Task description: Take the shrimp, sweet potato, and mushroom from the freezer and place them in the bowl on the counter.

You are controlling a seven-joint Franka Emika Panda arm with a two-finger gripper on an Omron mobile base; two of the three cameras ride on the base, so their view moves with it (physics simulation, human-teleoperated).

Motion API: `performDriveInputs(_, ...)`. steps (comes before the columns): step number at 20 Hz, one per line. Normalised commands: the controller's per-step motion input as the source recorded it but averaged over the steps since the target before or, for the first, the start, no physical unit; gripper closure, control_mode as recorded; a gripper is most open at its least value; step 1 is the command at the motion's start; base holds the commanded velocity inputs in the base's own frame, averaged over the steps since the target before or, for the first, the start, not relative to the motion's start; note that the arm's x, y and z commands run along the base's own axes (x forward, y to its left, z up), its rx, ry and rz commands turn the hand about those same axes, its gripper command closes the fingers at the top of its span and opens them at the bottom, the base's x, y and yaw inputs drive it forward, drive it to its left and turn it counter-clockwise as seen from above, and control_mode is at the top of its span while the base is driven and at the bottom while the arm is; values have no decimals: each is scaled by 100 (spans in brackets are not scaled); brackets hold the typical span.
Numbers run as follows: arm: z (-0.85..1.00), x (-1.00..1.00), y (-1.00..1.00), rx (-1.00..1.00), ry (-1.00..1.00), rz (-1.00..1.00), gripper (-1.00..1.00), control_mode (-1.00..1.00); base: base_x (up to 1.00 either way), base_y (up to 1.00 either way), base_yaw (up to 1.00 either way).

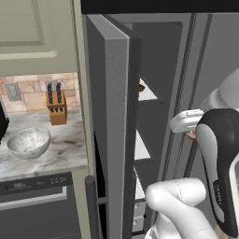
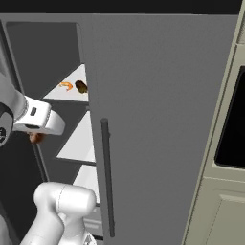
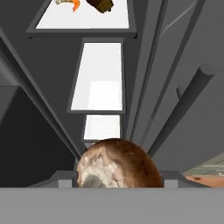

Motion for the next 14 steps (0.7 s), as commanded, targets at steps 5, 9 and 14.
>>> performDriveInputs(5, 0, 0, 0, 0, 0, 0, 100, 100, -100, -70, 0)
performDriveInputs(9, 0, 0, 0, 0, 0, 0, 100, 100, -100, -87, 11)
performDriveInputs(14, 0, 0, 0, 0, 0, 0, 100, 100, -72, -22, 84)
